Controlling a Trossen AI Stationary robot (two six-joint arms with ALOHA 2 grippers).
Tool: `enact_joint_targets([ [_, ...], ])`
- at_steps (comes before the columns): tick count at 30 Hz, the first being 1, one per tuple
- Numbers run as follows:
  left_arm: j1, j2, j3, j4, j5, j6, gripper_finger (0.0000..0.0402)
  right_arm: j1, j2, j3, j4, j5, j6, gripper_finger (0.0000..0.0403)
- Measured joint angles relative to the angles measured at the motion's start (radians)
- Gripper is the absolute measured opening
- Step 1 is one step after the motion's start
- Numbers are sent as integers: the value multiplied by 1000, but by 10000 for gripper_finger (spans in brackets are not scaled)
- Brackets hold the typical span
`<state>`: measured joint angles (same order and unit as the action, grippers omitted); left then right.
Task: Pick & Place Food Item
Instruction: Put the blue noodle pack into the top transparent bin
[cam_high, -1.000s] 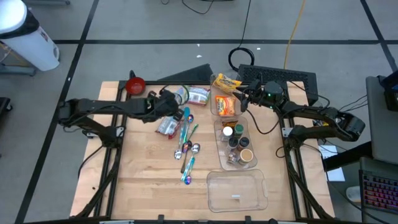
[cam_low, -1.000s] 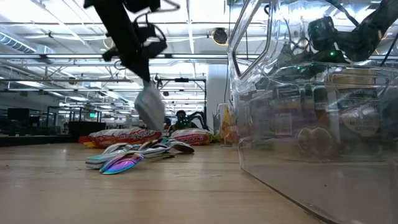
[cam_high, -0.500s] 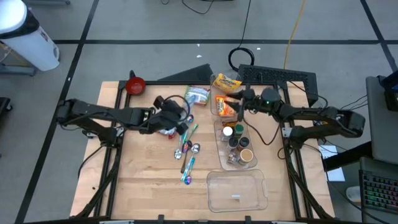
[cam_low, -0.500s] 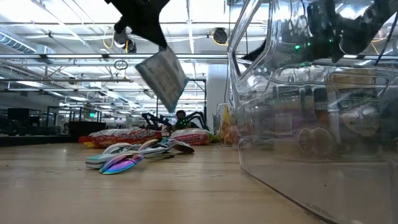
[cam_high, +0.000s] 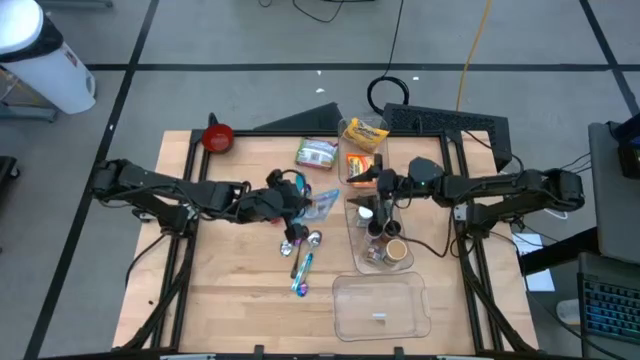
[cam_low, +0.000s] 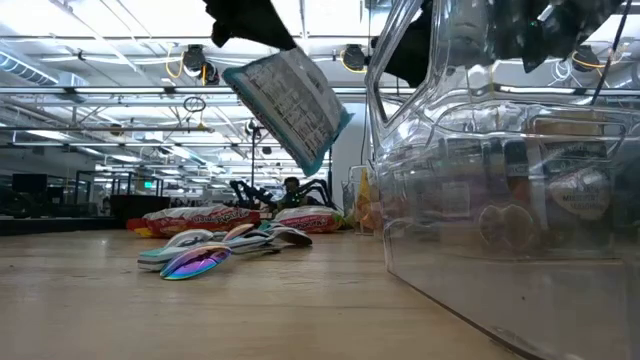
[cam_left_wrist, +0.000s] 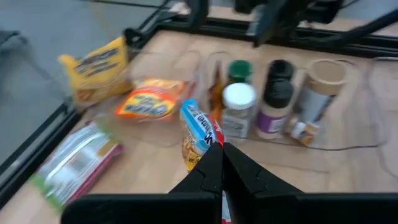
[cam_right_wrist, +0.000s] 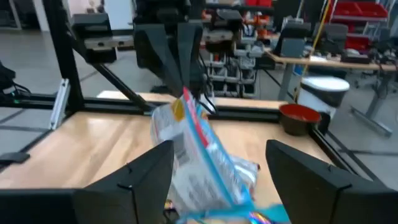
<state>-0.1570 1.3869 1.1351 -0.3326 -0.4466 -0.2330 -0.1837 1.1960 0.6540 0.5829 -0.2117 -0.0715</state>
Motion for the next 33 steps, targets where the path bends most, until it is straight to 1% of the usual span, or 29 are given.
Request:
enact_joint_targets([
  [3, -2, 4, 0, 43, 58, 42, 3, 20, 37, 7, 30, 0, -2, 242],
  [5, -2, 10, 0, 73, 84, 56, 2, 28, 68, 25, 20, -2, 0, 237],
  [9, -2, 11, 0, 80, 89, 72, 3, 48, 157, 75, 18, -3, 0, 231],
  [13, 2, 17, 0, 73, 89, 71, 4, 55, 250, 129, 7, -80, 10, 232],
  [18, 2, 17, 0, 73, 89, 71, 2, 55, 329, 180, 12, -80, 30, 221],
  [22, 2, 17, 0, 72, 88, 71, 6, 55, 338, 185, 11, -80, 26, 193],
  [33, 2, 17, 0, 66, 88, 70, 3, 55, 314, 187, -10, -82, 4, 93],
])
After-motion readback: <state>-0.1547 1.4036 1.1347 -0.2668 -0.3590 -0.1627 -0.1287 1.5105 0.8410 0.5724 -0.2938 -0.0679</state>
